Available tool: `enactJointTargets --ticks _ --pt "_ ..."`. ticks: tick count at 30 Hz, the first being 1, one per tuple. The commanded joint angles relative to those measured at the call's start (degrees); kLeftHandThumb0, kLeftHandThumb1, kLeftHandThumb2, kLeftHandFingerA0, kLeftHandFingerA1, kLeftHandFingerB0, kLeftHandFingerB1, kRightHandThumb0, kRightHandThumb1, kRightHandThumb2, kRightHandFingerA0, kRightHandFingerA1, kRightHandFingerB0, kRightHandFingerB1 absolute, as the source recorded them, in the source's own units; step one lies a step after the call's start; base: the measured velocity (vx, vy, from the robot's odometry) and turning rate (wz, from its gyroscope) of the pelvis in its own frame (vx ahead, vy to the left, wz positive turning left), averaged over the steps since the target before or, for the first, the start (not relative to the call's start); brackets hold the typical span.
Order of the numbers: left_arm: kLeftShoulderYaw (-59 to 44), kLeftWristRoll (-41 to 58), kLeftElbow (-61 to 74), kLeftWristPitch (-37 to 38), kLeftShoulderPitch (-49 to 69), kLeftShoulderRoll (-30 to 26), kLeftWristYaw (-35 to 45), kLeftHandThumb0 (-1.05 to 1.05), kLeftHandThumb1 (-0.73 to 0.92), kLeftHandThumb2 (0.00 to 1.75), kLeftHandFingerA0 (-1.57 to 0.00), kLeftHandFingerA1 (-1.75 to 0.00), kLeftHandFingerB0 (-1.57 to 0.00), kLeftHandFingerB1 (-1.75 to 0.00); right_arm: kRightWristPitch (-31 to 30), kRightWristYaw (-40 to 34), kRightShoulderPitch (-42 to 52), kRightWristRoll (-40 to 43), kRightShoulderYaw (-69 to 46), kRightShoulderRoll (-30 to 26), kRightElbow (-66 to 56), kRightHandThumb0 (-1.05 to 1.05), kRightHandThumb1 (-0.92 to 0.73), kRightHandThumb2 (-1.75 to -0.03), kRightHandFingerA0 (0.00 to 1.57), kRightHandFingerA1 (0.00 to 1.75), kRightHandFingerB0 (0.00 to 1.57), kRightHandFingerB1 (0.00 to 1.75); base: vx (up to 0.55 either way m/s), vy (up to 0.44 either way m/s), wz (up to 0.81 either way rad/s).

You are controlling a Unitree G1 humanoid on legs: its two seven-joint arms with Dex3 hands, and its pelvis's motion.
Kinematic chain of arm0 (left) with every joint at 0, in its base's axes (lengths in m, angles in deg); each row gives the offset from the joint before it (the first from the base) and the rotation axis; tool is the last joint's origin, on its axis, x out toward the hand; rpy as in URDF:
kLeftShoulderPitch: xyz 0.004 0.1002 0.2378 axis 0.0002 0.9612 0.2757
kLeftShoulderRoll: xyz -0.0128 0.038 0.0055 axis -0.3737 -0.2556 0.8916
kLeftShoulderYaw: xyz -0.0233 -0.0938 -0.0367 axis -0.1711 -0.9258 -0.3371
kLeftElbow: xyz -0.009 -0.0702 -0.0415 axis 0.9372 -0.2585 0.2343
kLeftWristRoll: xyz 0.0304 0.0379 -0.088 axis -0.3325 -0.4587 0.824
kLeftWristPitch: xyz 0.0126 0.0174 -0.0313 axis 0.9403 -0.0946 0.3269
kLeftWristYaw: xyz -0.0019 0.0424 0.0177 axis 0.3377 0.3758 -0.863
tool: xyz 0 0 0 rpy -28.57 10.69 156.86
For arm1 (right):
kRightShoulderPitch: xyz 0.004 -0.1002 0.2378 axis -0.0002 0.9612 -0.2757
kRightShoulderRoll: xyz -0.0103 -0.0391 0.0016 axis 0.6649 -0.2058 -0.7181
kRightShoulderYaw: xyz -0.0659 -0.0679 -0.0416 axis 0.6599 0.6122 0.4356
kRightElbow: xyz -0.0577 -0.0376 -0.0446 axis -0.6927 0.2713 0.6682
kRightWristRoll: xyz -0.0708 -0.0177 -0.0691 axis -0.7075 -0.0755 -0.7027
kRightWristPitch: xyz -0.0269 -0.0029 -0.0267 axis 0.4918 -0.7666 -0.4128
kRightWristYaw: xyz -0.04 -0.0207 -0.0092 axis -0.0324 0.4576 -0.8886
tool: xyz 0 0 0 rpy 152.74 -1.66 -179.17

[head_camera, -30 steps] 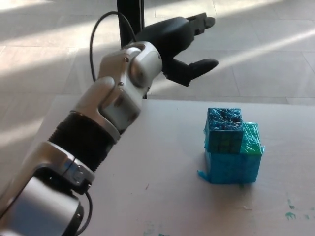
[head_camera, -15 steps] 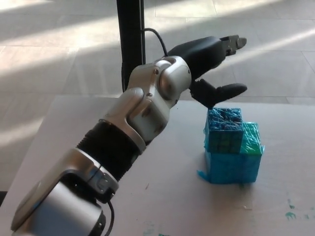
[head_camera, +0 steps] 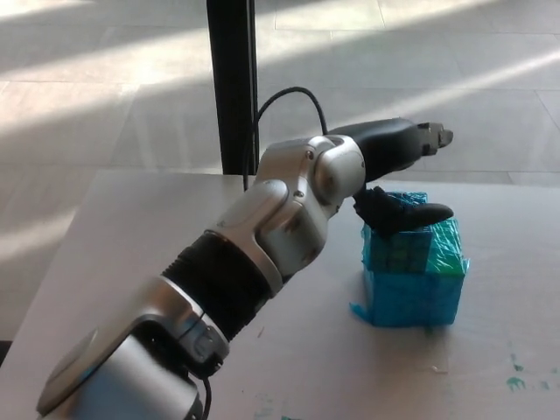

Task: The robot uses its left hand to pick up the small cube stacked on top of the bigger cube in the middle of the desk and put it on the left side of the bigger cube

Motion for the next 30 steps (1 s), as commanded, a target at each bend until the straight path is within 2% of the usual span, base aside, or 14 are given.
enactJointTargets --ticks 1,2,5,6,18,21,22,23,24,25,26,27,29,30 --pt "2.0 -1.6 -1.2 -2.4 0.6 1.6 2.8 -1.03 0.58 1.12 -0.1 -0.57 -0.01 -0.01 4.3 0.1 -1.4 -0.3 0.2 -0.6 3.1 -0.44 -0.72 -0.61 0.58 0.58 0.56 0.4 0.0 0.0 0.0" --pt "2.3 -1.6 -1.4 -2.1 0.9 1.8 3.1 -1.04 0.6 1.13 -0.06 -0.56 -0.07 0.0 4.4 0.3 -1.3 -0.4 0.3 -0.9 2.6 -0.45 -0.73 -0.62 0.57 0.58 0.56 0.4 0.0 0.0 0.0" --pt "4.0 -3.0 -3.0 -2.3 0.2 2.1 4.0 -1.01 0.57 1.12 0.0 -0.42 0.0 -0.05 4.3 0.1 -0.8 -1.3 1.3 -1.5 0.9 -0.46 -0.75 -0.62 0.59 0.59 0.55 0.38 0.0 0.0 0.0" --pt "4.9 -3.6 -4.1 -2.0 0.6 2.5 3.4 -1.05 0.61 1.15 0.0 -0.37 -0.11 -0.01 2.8 0.1 0.5 -1.0 0.9 -1.7 -2.3 -0.46 -0.74 -0.62 0.58 0.58 0.55 0.38 0.0 0.0 0.0" --pt "7.6 -5.7 -7.6 0.1 2.9 2.8 2.7 -1.02 0.6 1.13 -0.03 -0.36 -0.11 -0.07 7.6 -0.7 -1.3 -1.1 1.0 -0.7 3.0 -0.42 -0.72 -0.62 0.61 0.59 0.58 0.39 0.0 0.0 0.0" --pt "8.7 -6.6 -8.1 0.0 3.9 2.7 2.4 -0.96 0.59 1.09 -0.08 -0.51 -0.09 -0.09 8.8 -1.5 -2.0 -1.6 1.5 -0.4 5.1 -0.43 -0.71 -0.62 0.63 0.56 0.61 0.4 0.0 0.0 0.0" --pt "9.0 -7.0 -8.4 -0.3 4.1 2.9 2.3 -1.01 0.77 0.65 -0.13 -0.6 -0.02 -0.32 9.1 -1.5 -3.0 -1.7 1.7 -0.3 6.9 -0.42 -0.71 -0.62 0.62 0.56 0.61 0.4 0.0 0.0 0.0" --pt "8.3 -6.7 -8.4 -1.3 4.7 3.4 1.5 -0.88 0.55 1.0 -0.18 -0.62 0.0 -0.31 8.6 -1.2 -3.3 -1.4 1.6 -0.3 7.1 -0.41 -0.72 -0.62 0.61 0.56 0.59 0.4 0.0 0.0 0.0" --pt "7.8 -6.6 -8.2 -1.5 5.3 3.6 0.6 -0.81 0.64 0.61 -0.16 -0.6 -0.13 -0.3 8.8 -1.6 -3.5 -1.4 1.6 -0.1 7.5 -0.4 -0.71 -0.62 0.64 0.59 0.6 0.4 0.0 0.0 0.0" --pt "7.1 -6.1 -8.2 -1.3 5.9 3.8 0.1 -0.64 0.6 0.59 -0.18 -0.59 -0.17 -0.29 8.7 -1.6 -3.8 -1.9 2.1 -0.2 7.9 -0.41 -0.72 -0.62 0.63 0.58 0.6 0.39 0.0 0.0 0.0" --pt "5.1 -4.6 -8.1 -0.5 8.0 4.4 -2.4 -0.42 0.55 0.57 -0.47 -0.76 -0.24 -0.31 9.2 -1.7 -3.7 -2.3 2.5 -0.4 7.9 -0.39 -0.73 -0.63 0.64 0.59 0.59 0.39 0.0 0.0 0.0" --pt "4.7 -4.7 -8.0 -0.3 8.3 4.4 -2.7 -0.42 0.55 0.57 -0.47 -0.76 -0.24 -0.31 9.4 -1.8 -3.8 -2.3 2.6 -0.4 8.0 -0.39 -0.73 -0.63 0.64 0.59 0.59 0.39 0.0 0.0 0.0" --pt "3.9 -4.9 -8.0 1.4 9.5 4.6 -4.7 -0.36 0.6 0.58 -0.67 -1.13 -0.25 -0.35 9.2 -2.0 -4.2 -2.5 3.0 -0.4 8.2 -0.37 -0.73 -0.63 0.64 0.57 0.59 0.38 0.0 0.0 0.0" --pt "3.6 -5.2 -7.9 2.6 10.1 4.5 -6.2 -0.36 0.6 0.58 -0.67 -1.13 -0.25 -0.35 9.4 -2.1 -4.5 -2.6 3.2 -0.4 8.6 -0.37 -0.73 -0.63 0.64 0.57 0.59 0.38 0.0 0.0 0.0"
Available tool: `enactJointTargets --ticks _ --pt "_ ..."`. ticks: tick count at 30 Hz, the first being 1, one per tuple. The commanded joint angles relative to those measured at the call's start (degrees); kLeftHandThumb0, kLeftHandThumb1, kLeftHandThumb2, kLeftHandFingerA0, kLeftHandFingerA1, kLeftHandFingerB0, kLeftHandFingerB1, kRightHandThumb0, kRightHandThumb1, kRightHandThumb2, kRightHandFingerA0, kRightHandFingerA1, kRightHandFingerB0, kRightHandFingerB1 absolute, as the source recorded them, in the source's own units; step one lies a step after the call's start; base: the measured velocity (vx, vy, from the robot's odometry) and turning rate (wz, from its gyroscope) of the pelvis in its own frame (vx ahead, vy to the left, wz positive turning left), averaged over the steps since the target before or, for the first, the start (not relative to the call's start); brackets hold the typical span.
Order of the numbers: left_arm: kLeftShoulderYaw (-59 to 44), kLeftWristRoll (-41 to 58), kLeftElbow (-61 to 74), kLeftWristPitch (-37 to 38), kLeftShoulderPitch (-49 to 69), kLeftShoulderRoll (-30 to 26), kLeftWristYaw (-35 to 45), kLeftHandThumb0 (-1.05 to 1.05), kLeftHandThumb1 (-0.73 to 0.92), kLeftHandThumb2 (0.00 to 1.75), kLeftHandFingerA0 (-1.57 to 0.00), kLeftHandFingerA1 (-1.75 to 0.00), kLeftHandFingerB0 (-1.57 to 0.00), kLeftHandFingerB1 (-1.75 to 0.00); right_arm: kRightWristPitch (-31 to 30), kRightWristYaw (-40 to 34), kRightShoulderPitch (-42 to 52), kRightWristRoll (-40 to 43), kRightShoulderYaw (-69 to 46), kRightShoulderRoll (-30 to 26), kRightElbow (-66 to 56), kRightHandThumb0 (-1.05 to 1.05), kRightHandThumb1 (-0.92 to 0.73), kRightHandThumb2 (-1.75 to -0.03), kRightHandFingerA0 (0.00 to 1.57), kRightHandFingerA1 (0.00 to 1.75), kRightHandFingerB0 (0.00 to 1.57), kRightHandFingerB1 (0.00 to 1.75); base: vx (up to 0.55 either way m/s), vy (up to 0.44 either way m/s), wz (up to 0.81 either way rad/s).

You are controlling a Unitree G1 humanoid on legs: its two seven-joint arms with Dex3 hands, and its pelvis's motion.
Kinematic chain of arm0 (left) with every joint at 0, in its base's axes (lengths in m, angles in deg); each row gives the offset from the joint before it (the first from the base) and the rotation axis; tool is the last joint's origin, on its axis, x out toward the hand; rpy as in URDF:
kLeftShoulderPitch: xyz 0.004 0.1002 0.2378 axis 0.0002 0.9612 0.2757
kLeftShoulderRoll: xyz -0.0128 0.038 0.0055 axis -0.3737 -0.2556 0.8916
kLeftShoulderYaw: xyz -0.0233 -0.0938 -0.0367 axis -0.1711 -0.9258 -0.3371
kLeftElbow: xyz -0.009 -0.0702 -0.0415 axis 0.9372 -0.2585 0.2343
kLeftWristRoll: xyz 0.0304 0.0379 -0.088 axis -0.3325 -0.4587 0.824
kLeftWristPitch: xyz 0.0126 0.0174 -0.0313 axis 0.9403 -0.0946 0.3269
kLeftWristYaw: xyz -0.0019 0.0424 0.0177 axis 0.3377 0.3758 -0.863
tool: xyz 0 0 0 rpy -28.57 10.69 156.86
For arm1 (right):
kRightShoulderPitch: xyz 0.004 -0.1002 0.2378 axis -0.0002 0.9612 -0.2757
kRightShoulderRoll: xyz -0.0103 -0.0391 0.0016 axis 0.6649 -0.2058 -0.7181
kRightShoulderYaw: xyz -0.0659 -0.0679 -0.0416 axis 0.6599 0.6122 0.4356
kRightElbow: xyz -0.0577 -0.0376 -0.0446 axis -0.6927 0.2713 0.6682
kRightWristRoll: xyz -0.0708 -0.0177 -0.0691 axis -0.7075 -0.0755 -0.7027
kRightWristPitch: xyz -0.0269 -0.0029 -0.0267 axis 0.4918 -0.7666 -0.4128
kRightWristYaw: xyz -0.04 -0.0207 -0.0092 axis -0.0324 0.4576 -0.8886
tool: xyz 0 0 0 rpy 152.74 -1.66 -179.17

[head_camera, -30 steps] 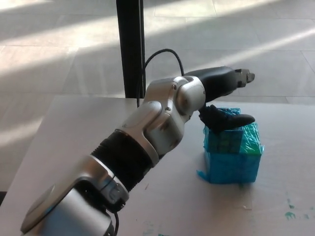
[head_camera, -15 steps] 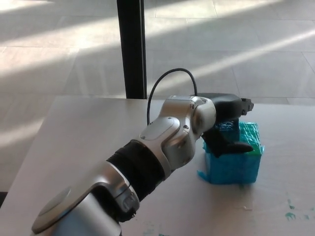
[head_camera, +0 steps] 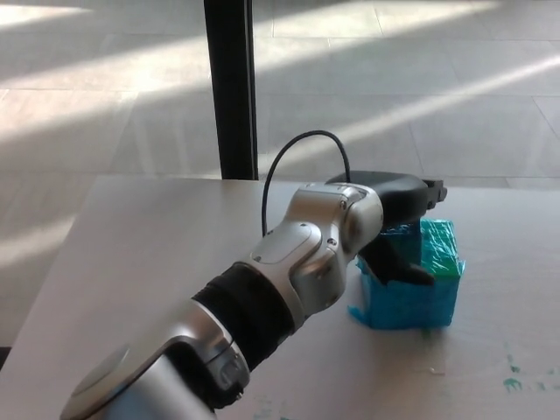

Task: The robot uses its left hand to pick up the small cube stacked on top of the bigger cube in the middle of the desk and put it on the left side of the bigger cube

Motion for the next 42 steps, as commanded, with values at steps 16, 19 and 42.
enactJointTargets --ticks 16,19,42 --pt "0.6 -3.8 -5.9 18.8 10.6 -1.1 -21.7 -0.24 0.7 0.73 -0.7 -1.05 -0.65 -0.75 3.5 -0.8 -3.2 -0.8 0.4 0.2 5.9 -0.37 -0.71 -0.62 0.63 0.57 0.63 0.39 0.0 0.0 0.0" --pt "0.4 -3.8 -6.0 17.2 10.1 -0.7 -20.2 -0.26 0.72 0.76 -0.77 -1.4 -0.69 -0.93 4.0 -1.0 -3.1 -0.9 0.4 0.0 5.4 -0.35 -0.71 -0.62 0.63 0.56 0.63 0.39 0.0 0.0 0.0" --pt "1.3 -6.6 -13.9 22.7 2.8 -2.7 -24.6 -0.24 0.68 0.87 -0.81 -1.75 -0.7 -1.46 3.0 -1.8 -4.1 -1.4 0.7 0.2 6.2 -0.34 -0.74 -0.62 0.67 0.59 0.64 0.4 0.0 0.0 0.0"
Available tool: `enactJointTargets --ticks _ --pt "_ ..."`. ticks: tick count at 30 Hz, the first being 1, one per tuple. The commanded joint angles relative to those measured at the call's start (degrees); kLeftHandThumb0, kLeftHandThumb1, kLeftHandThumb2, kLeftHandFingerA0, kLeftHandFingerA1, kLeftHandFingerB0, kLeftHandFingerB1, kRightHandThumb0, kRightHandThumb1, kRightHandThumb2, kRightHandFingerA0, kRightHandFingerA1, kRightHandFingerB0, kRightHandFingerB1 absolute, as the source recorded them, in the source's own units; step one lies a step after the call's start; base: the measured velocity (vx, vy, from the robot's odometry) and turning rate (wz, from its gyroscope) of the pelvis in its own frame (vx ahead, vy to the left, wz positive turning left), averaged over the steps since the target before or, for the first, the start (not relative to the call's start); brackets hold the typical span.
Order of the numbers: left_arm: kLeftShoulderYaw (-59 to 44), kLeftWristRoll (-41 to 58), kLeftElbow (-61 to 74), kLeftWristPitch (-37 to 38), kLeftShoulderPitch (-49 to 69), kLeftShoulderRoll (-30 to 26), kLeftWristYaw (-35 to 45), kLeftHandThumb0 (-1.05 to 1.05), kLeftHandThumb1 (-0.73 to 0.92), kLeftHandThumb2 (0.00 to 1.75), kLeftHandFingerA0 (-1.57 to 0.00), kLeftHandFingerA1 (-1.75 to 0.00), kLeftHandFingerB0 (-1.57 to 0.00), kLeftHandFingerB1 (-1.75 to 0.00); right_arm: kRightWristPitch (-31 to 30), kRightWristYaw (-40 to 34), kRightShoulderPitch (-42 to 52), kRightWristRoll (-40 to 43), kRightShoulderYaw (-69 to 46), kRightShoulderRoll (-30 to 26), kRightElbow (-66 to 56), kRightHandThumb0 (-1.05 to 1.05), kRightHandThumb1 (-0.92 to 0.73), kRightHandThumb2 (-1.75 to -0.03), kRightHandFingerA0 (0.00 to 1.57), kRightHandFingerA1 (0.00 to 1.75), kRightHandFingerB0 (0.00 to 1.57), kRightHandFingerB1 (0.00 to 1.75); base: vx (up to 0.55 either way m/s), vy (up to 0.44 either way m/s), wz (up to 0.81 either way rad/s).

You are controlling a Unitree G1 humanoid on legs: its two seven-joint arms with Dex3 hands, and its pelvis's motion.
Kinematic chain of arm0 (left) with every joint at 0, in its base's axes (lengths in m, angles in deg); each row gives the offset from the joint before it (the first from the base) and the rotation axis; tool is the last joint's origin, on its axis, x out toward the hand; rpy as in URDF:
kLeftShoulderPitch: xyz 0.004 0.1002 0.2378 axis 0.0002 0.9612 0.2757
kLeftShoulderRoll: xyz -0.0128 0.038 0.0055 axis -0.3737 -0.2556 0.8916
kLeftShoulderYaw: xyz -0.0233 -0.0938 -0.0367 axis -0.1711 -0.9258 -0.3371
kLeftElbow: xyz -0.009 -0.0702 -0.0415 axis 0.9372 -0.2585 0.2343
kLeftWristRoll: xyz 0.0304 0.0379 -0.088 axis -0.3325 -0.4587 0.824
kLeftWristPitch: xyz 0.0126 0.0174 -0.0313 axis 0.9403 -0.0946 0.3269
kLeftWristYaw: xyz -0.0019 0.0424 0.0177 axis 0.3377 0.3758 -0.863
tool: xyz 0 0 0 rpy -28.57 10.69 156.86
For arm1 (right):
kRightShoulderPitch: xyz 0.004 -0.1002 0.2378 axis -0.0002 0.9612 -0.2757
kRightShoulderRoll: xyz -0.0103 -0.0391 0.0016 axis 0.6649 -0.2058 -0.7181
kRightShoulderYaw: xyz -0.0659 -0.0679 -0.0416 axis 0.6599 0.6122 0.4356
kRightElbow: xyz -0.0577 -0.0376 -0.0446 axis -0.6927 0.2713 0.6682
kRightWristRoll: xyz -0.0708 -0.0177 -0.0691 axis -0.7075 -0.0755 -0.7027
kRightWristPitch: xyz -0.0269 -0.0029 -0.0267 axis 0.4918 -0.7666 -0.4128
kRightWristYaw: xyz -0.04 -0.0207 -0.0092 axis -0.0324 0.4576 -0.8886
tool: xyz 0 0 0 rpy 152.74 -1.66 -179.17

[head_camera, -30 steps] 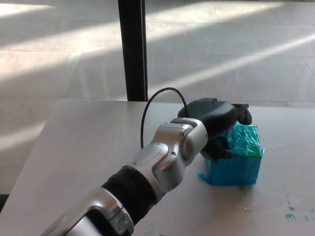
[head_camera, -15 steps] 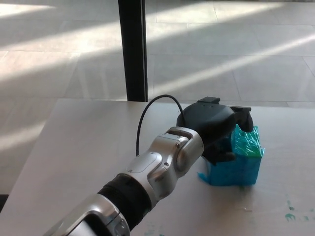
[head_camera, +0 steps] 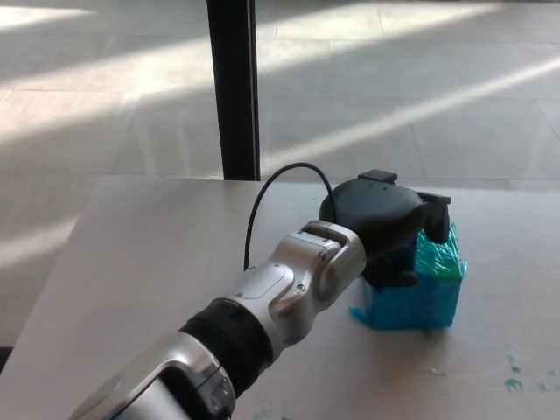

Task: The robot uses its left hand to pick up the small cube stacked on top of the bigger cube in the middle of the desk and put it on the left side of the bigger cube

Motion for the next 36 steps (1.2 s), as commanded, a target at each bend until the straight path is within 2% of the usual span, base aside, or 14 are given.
enactJointTargets --ticks 1,3,6,9,15,18,20,21,23,28,29,30,32,36 --pt "-0.2 -1.0 -3.9 2.5 -0.1 -1.7 -0.1 -0.24 0.68 0.87 -0.81 -1.75 -0.7 -1.46 0.6 -0.7 -0.1 -0.5 0.3 0.0 0.6 -0.34 -0.74 -0.62 0.67 0.59 0.64 0.4 0.0 0.0 0.0" --pt "-0.6 -1.3 -4.4 3.6 -0.6 -1.9 -1.8 -0.25 0.71 0.91 -0.83 -1.72 -0.71 -1.33 1.5 -0.1 0.1 0.0 -0.1 -0.1 0.9 -0.35 -0.73 -0.62 0.67 0.61 0.63 0.4 0.0 0.0 0.0" --pt "-0.8 -1.7 -4.6 6.5 -0.9 -2.5 -5.2 -0.24 0.66 0.94 -0.84 -1.73 -0.72 -1.39 0.0 -0.3 1.0 -0.5 0.3 -0.4 -1.7 -0.34 -0.75 -0.63 0.65 0.56 0.61 0.39 0.0 0.0 0.0" --pt "-1.8 -1.3 -4.7 8.8 -1.5 -2.7 -7.7 -0.2 0.59 1.01 -0.85 -1.75 -0.7 -1.63 0.4 -0.8 0.4 -0.4 0.1 -0.1 -0.1 -0.35 -0.74 -0.63 0.67 0.59 0.64 0.4 0.0 0.0 0.0" --pt "-2.8 -1.9 -3.1 9.0 -4.4 -4.0 -7.3 -0.21 0.63 0.89 -0.8 -1.75 -0.68 -1.57 0.9 -0.6 1.0 -0.1 -0.3 -0.2 0.1 -0.34 -0.74 -0.63 0.67 0.58 0.63 0.4 0.0 0.0 0.0" --pt "-3.5 -1.9 -2.6 9.1 -5.8 -4.9 -7.4 -0.19 0.69 0.84 -0.9 -1.67 -0.72 -1.38 0.1 -0.5 1.2 0.6 -1.0 0.0 -0.2 -0.32 -0.75 -0.63 0.68 0.59 0.64 0.4 0.0 0.0 0.0" --pt "-4.8 -1.3 -2.9 9.4 -6.2 -5.3 -8.4 -0.18 0.63 0.88 -0.82 -1.73 -0.72 -1.54 0.2 -0.6 1.3 0.4 -0.8 0.0 -0.3 -0.33 -0.75 -0.63 0.68 0.6 0.64 0.4 0.0 0.0 0.0" --pt "-5.1 -1.2 -2.7 9.1 -6.4 -5.5 -8.0 -0.11 0.6 0.85 -0.89 -1.75 -0.67 -1.49 -0.3 -0.6 1.2 0.4 -0.9 0.0 -0.6 -0.33 -0.76 -0.63 0.69 0.61 0.64 0.4 0.0 0.0 0.0" --pt "-5.5 -1.5 -2.6 8.9 -6.7 -6.1 -7.5 -0.24 0.73 0.74 -0.81 -1.58 -0.73 -1.27 -0.6 -0.5 1.0 0.3 -0.7 0.0 -0.1 -0.32 -0.77 -0.63 0.68 0.6 0.64 0.4 0.0 0.0 0.0" --pt "-5.7 -2.5 -2.2 9.9 -6.0 -7.5 -10.6 -0.3 0.71 0.74 -0.83 -1.67 -0.75 -1.37 -0.3 -0.6 1.1 0.3 -0.7 0.2 -0.4 -0.31 -0.77 -0.63 0.68 0.6 0.64 0.4 0.0 0.0 0.0" --pt "-6.0 -2.4 -2.2 9.7 -5.7 -7.8 -10.8 -0.29 0.68 0.73 -0.89 -1.45 -0.81 -0.92 0.0 -1.0 1.3 -0.1 -0.4 0.1 -0.7 -0.32 -0.75 -0.63 0.69 0.6 0.66 0.4 0.0 0.0 0.0" --pt "-6.0 -2.4 -2.3 9.8 -5.7 -7.8 -10.8 -0.29 0.68 0.73 -0.89 -1.45 -0.81 -0.92 0.0 -1.1 1.4 -0.1 -0.4 0.1 -0.7 -0.32 -0.75 -0.63 0.69 0.6 0.66 0.4 0.0 0.0 0.0" --pt "-6.1 -2.1 -1.8 9.7 -4.5 -10.0 -8.0 -0.25 0.71 0.76 -0.88 -1.66 -0.72 -1.36 1.0 -0.3 0.7 0.4 -0.7 0.1 1.2 -0.33 -0.75 -0.63 0.67 0.59 0.64 0.4 0.0 0.0 0.0" --pt "-4.8 -3.4 -1.4 10.0 -3.5 -12.0 -7.6 -0.31 0.74 0.7 -0.81 -1.68 -0.75 -1.37 1.3 -0.1 0.4 0.5 -0.8 0.0 2.5 -0.34 -0.75 -0.62 0.67 0.6 0.65 0.41 0.0 0.0 0.0"
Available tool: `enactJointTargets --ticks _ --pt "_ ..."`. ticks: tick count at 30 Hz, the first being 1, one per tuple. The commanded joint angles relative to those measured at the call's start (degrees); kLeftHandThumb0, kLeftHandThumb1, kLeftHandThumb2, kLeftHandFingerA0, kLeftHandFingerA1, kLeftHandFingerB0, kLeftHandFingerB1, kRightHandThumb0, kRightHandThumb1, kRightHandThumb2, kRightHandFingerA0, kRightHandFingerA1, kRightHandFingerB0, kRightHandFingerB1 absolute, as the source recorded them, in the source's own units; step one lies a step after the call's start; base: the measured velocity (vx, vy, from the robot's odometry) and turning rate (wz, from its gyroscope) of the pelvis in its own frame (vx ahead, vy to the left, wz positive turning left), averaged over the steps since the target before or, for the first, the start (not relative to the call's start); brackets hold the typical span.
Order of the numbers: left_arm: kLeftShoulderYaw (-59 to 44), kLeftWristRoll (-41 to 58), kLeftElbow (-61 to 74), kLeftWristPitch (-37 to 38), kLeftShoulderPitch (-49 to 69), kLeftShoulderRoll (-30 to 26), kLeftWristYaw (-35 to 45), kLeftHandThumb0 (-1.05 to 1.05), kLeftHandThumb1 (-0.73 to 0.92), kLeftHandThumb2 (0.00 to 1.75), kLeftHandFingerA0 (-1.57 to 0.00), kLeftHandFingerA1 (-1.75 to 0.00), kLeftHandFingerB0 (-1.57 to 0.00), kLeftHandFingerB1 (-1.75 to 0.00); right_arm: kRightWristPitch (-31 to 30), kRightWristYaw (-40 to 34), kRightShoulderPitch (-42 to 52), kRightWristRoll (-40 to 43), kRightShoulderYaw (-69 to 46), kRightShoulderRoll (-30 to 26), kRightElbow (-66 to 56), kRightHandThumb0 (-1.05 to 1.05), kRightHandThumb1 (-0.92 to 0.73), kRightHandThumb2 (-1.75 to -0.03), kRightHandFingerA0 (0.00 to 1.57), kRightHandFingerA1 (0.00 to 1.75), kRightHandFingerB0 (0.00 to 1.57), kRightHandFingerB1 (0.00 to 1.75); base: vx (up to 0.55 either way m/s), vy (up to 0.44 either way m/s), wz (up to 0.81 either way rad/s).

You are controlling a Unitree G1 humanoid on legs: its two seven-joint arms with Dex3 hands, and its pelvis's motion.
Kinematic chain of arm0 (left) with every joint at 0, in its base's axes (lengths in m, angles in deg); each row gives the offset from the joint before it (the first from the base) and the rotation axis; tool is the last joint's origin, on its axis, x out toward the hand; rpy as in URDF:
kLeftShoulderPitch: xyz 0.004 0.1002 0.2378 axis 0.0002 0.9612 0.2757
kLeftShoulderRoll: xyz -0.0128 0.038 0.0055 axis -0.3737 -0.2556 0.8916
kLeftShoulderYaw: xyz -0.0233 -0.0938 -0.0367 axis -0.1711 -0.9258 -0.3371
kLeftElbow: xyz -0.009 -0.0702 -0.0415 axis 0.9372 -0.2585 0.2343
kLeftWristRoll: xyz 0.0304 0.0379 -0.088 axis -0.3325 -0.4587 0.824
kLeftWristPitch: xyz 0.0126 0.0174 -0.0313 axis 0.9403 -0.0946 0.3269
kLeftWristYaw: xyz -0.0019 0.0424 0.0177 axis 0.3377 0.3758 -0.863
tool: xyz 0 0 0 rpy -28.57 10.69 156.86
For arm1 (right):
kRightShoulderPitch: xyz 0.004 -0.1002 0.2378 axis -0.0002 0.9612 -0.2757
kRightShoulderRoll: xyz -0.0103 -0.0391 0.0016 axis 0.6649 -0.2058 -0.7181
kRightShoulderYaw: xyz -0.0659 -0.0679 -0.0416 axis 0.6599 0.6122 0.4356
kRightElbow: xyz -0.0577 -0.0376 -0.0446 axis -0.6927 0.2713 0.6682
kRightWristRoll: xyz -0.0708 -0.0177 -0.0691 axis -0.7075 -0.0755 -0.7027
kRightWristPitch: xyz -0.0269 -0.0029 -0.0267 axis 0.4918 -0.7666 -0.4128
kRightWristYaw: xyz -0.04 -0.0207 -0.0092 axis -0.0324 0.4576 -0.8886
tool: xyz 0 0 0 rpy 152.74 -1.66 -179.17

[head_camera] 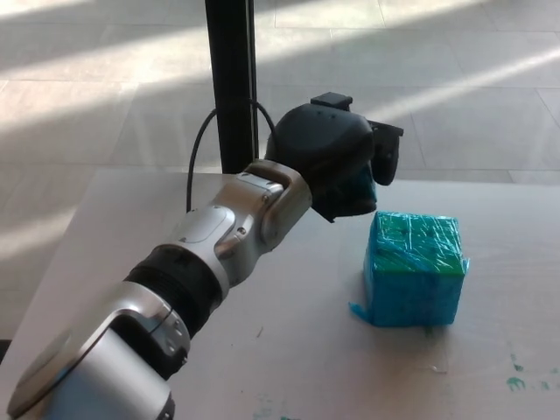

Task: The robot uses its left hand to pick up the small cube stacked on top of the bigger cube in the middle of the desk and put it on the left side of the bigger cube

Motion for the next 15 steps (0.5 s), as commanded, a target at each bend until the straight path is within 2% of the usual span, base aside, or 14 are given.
enactJointTargets --ticks 1,2,3,4,5,7,8,9,12,14,15 --pt "-0.1 -0.4 1.2 1.8 2.8 -4.6 3.8 -0.22 0.69 0.7 -0.8 -1.74 -0.72 -1.51 -1.8 0.2 1.1 -0.3 0.2 -0.6 -2.1 -0.34 -0.75 -0.63 0.65 0.57 0.61 0.39 0.0 0.0 0.0" --pt "0.0 -0.4 1.3 1.8 2.9 -4.7 3.8 -0.22 0.69 0.7 -0.8 -1.74 -0.72 -1.51 -1.8 0.2 1.2 -0.3 0.2 -0.6 -2.2 -0.34 -0.75 -0.63 0.65 0.57 0.61 0.39 0.0 0.0 0.0" --pt "0.5 -1.2 1.6 2.5 3.5 -5.7 3.3 -0.18 0.67 0.71 -0.92 -1.68 -0.71 -1.34 -2.4 0.4 1.5 0.0 0.0 -0.5 -3.0 -0.33 -0.77 -0.64 0.64 0.57 0.59 0.39 0.0 0.0 0.0" --pt "0.8 -1.5 2.1 3.4 4.2 -6.8 3.1 -0.15 0.65 0.73 -0.95 -1.71 -0.69 -1.4 -2.8 0.2 1.7 -0.1 0.1 -0.5 -3.8 -0.33 -0.77 -0.64 0.65 0.58 0.59 0.39 0.0 0.0 0.0" --pt "1.5 -2.4 2.4 3.5 4.7 -7.6 2.8 -0.2 0.63 0.72 -0.8 -1.72 -0.74 -1.43 -2.8 0.3 1.7 -0.2 0.2 -0.5 -3.7 -0.34 -0.77 -0.63 0.65 0.59 0.59 0.39 0.0 0.0 0.0" --pt "2.8 -3.9 3.6 4.2 7.3 -9.8 0.7 -0.21 0.6 0.75 -0.87 -1.72 -0.82 -1.31 -2.7 -0.1 1.8 0.2 -0.4 -0.2 -3.4 -0.35 -0.75 -0.62 0.65 0.59 0.6 0.4 0.0 0.0 0.0" --pt "3.2 -4.1 3.9 3.6 7.9 -10.2 1.5 -0.21 0.6 0.79 -0.86 -1.75 -0.77 -1.43 -2.5 0.2 1.7 0.4 -0.5 -0.2 -3.1 -0.35 -0.75 -0.63 0.64 0.6 0.6 0.4 0.0 0.0 0.0" --pt "2.5 -2.8 4.3 2.7 8.6 -10.3 3.9 -0.2 0.62 0.82 -0.83 -1.75 -0.73 -1.46 -1.5 -0.2 1.1 0.2 -0.4 0.0 -1.7 -0.36 -0.75 -0.62 0.65 0.61 0.61 0.4 0.0 0.0 0.0" --pt "2.9 -3.2 4.6 3.3 10.2 -10.9 3.0 -0.18 0.55 0.85 -0.86 -1.75 -0.75 -1.44 -0.9 0.0 0.7 0.5 -0.5 0.1 -0.5 -0.35 -0.74 -0.62 0.65 0.61 0.61 0.4 0.0 0.0 0.0" --pt "2.5 -2.8 4.8 3.1 12.0 -10.6 1.9 -0.17 0.52 0.97 -0.88 -1.75 -0.74 -1.55 -2.0 0.2 1.3 0.5 -0.6 -0.1 -2.5 -0.36 -0.75 -0.62 0.66 0.61 0.61 0.4 0.0 0.0 0.0" --pt "2.6 -3.2 5.2 2.7 12.6 -10.5 1.7 -0.17 0.53 0.93 -0.86 -1.75 -0.73 -1.54 -2.0 0.5 1.3 0.5 -0.5 -0.2 -2.3 -0.37 -0.74 -0.62 0.65 0.6 0.6 0.39 0.0 0.0 0.0"
